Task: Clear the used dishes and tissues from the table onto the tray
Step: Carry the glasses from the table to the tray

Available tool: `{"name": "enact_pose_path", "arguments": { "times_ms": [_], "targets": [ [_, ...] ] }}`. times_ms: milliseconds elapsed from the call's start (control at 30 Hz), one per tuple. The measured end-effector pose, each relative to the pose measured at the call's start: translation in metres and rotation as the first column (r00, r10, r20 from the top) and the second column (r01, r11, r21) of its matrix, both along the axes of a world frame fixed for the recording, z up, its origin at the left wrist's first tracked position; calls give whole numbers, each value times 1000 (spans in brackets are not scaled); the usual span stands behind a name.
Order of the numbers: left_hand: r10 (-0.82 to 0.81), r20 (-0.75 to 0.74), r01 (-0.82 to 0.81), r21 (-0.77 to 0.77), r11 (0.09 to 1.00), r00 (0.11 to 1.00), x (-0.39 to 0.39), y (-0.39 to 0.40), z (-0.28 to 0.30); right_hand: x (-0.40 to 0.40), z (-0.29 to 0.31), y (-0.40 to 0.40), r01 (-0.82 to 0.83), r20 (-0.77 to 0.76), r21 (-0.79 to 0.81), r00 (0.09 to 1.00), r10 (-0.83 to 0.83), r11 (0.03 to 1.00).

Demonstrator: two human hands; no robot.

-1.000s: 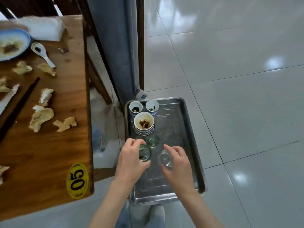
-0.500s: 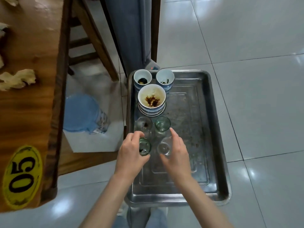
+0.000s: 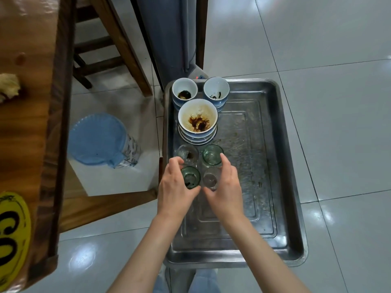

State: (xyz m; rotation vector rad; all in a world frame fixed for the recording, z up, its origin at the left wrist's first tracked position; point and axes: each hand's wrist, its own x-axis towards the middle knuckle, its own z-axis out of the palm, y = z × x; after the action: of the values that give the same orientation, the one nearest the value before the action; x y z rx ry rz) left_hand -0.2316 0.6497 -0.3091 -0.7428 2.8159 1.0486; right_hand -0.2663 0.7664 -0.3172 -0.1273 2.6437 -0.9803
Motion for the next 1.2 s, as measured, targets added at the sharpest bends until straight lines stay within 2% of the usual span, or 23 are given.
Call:
{"name": "enact_pose_path", "arguments": {
  "times_ms": [200, 467, 633, 800, 900, 1033, 1100, 1200],
  "targets": [
    [-21, -3, 21, -3, 1000, 1000, -1, -3, -1, 0, -3, -4, 25, 10, -4, 1000, -25, 1000],
    [-76, 57, 79, -51, 996, 995, 0, -7, 0, 3, -2, -1, -27, 50, 35, 998, 25, 999],
    [-121, 137, 138, -122, 983, 983, 6, -12, 10, 1, 14, 9, -52, 58, 97, 997, 47, 994],
    [-125, 161, 144, -111, 983, 979, 9, -12, 31, -1, 39, 19, -87, 48, 162, 996, 80, 983],
    [-140, 135, 150, -64, 987, 981, 12, -11, 61, 3, 65, 24, -104, 46, 179, 994, 97, 978],
    [-223, -14, 223, -5, 975, 975, 21, -10, 126, 12, 120, 28, -172, 26, 167, 985, 170, 971],
    [-249, -54, 248, -25, 968, 967, 29, -14, 164, 16, 151, 29, -227, 3, 150, 973, 229, 962],
    [-255, -40, 247, -148, 958, 966, 44, -28, 217, 19, 201, 29, -313, -51, 143, 945, 323, 939]
  ]
}}
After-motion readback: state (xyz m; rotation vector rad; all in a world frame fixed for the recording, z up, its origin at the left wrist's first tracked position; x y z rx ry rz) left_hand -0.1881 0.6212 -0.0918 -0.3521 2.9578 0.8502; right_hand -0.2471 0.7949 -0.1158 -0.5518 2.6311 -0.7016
